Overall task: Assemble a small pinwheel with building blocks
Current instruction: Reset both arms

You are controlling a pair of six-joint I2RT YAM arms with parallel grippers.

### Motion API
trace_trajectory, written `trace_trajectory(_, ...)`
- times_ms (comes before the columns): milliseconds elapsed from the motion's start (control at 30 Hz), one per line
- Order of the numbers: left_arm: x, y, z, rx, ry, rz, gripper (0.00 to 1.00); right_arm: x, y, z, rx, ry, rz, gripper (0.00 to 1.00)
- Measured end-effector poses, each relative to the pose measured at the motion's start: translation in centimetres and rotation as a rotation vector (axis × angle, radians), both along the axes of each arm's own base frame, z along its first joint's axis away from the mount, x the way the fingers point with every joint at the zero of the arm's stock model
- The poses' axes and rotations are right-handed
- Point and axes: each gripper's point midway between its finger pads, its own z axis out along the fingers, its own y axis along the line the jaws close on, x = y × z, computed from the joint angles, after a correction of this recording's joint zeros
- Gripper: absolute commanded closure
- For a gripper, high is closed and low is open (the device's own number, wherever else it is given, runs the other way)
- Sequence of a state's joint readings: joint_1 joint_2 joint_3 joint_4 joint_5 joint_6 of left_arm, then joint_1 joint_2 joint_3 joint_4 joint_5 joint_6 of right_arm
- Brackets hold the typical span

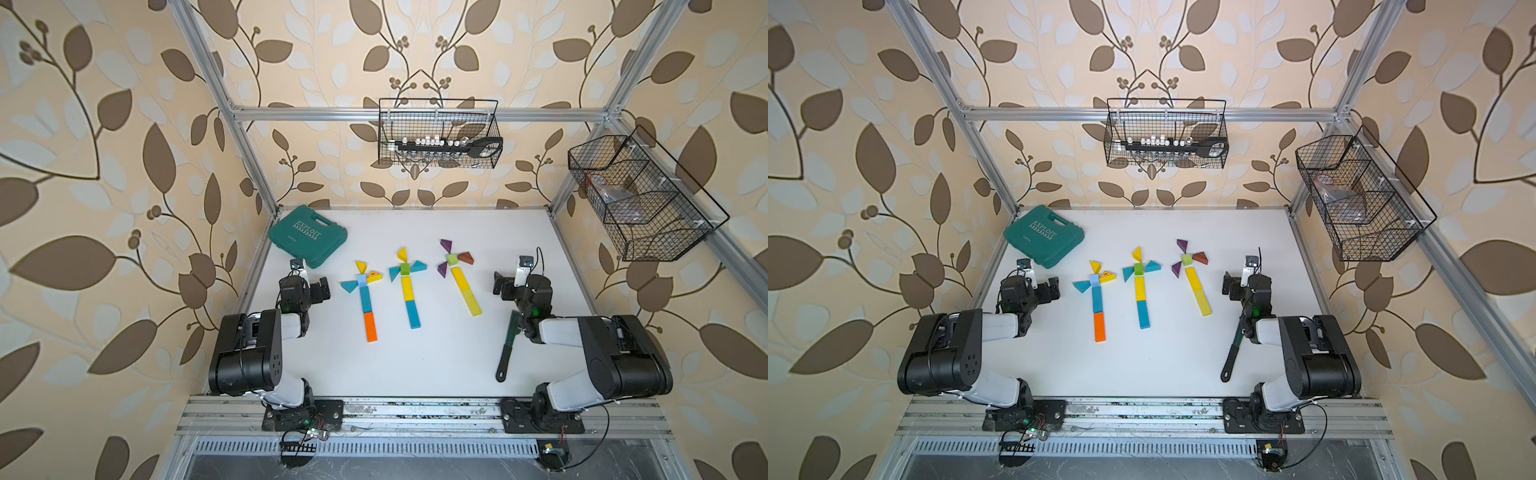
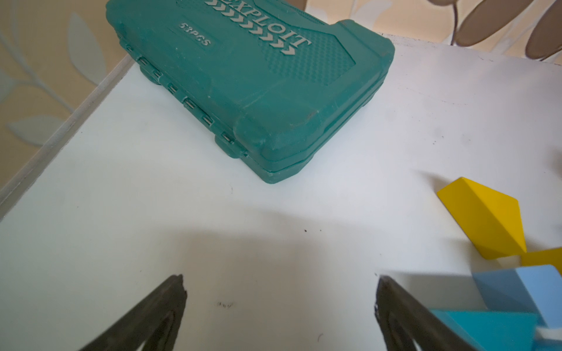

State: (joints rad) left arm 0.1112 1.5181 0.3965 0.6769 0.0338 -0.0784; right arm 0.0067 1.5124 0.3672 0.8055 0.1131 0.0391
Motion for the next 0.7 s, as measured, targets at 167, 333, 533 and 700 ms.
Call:
trace_trajectory(167, -0.6, -0.1, 1.4, -0.002, -0.001, -0.004, 0.01, -0.5, -0.5, 0.6, -0.009, 0.015, -0.030, 0.00)
trace_trajectory(333, -0.7, 0.2, 6.0, 0.018, -0.159, 0.018, 0.01, -0.4, -0.9, 3.8, -0.010, -0.076, -0.057, 0.00)
trace_trajectory(533, -1.0, 0.7, 0.1, 0.010, -0.019, 0.051, 0.01, -0.2, -0.2, -0.1, -0.011, 0.015, -0.017, 0.00)
trace_trajectory(700, -0.9, 0.3, -0.6, 0.001, 0.007, 0.027, 0.01, 0.0, 0.0, 0.2, -0.010, 0.003, -0.001, 0.00)
